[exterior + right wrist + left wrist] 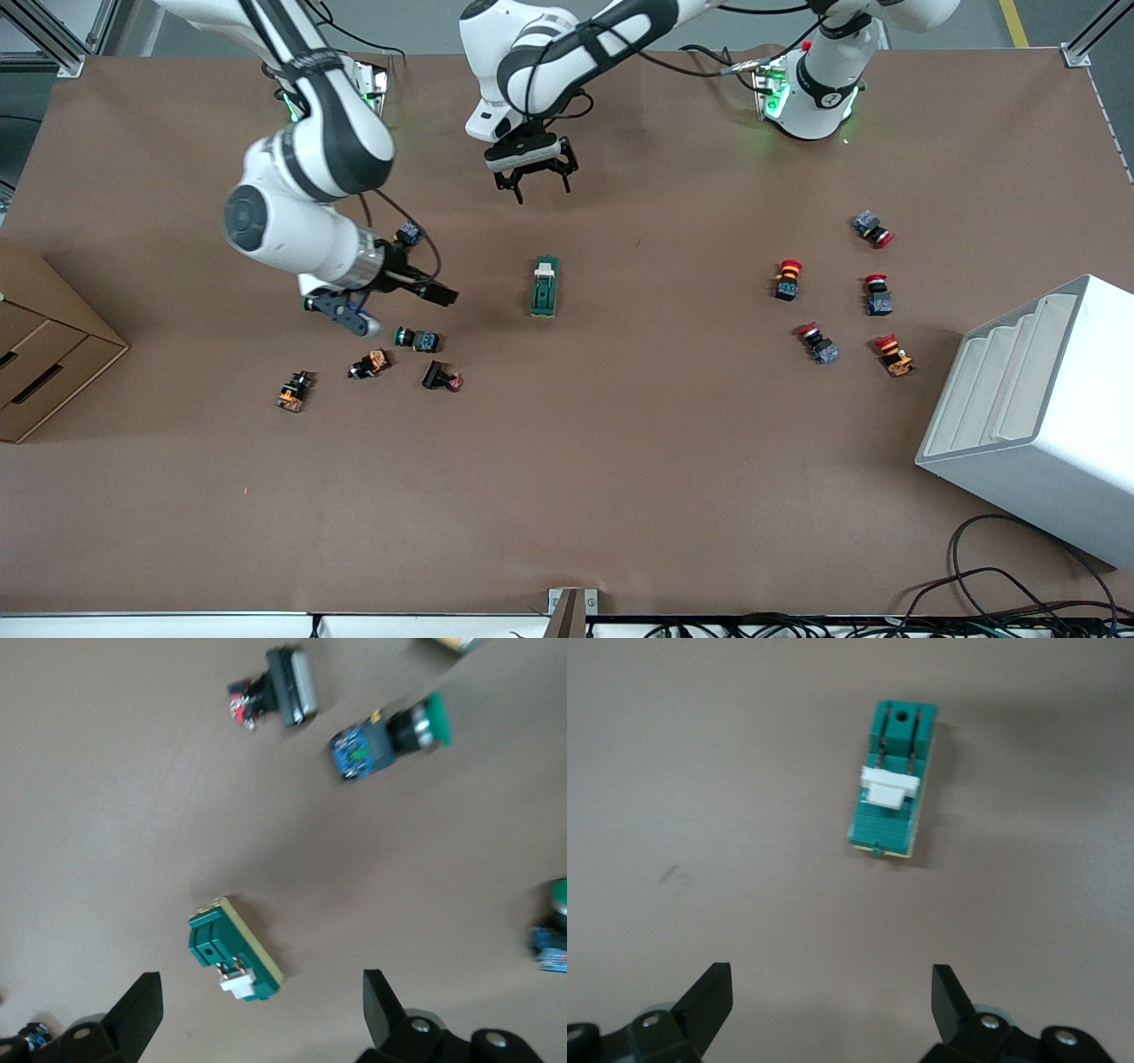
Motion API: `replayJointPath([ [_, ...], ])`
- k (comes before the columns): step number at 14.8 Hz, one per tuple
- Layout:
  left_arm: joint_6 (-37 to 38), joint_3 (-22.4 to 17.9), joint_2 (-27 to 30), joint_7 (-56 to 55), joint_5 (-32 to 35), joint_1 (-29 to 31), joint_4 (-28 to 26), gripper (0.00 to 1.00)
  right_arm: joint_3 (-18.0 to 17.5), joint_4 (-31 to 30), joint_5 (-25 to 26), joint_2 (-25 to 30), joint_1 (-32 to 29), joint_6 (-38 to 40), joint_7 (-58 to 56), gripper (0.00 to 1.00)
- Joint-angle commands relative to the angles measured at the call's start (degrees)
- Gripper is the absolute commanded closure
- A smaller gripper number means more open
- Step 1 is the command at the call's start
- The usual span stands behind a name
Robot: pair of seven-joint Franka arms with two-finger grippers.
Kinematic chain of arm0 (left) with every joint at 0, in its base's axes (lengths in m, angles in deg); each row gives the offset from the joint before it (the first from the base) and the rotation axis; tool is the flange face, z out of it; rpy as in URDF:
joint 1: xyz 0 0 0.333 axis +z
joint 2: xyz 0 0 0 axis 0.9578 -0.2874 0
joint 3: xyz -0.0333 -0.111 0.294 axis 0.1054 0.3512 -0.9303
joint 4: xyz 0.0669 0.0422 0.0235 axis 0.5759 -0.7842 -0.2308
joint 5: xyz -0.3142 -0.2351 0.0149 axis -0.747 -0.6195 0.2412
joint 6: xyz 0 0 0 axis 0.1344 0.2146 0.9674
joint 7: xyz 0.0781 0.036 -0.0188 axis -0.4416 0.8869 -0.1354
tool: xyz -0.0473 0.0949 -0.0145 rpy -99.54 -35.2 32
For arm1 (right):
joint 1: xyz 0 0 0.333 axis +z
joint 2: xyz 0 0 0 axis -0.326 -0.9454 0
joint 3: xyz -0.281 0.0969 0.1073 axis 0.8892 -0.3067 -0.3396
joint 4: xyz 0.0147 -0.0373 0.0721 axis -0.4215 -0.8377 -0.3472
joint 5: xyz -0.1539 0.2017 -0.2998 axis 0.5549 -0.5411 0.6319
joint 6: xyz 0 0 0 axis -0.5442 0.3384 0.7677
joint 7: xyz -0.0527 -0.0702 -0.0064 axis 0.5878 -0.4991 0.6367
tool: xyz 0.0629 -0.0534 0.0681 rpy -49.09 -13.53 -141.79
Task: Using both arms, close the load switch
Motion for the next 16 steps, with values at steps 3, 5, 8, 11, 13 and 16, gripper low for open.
replayJointPath([
  [3,-1.11,-0.36,-4.94,-16.68,20.66,-2.40,-2.81,0.01,0.58,-2.84,-7.87,-5.00,8.21,-12.63,0.45,0.00],
  [5,-0.50,-0.62,-6.27,-20.66,26.55,-3.01,-3.86,0.01,0.58,-3.10,-10.78,-7.46,11.38,-17.91,0.36,0.00],
  [8,0.81,-4.21,-6.53,-22.16,31.32,-5.81,-4.84,0.01,0.58,-2.84,-13.95,-10.80,14.64,-23.72,0.36,0.00],
  [11,1.52,-8.52,-6.45,-22.87,32.03,-9.42,-4.93,0.01,0.49,-2.49,-15.19,-12.21,16.23,-26.10,0.27,0.00],
  [13,1.87,-10.02,-6.53,-22.96,35.70,-9.96,-5.19,0.01,0.49,-2.05,-16.76,-12.92,17.11,-26.90,0.27,0.00],
  [16,1.96,-10.20,-7.41,-26.29,38.44,-10.22,-5.28,0.01,0.58,-1.26,-20.45,-13.18,19.30,-27.60,0.27,0.00],
])
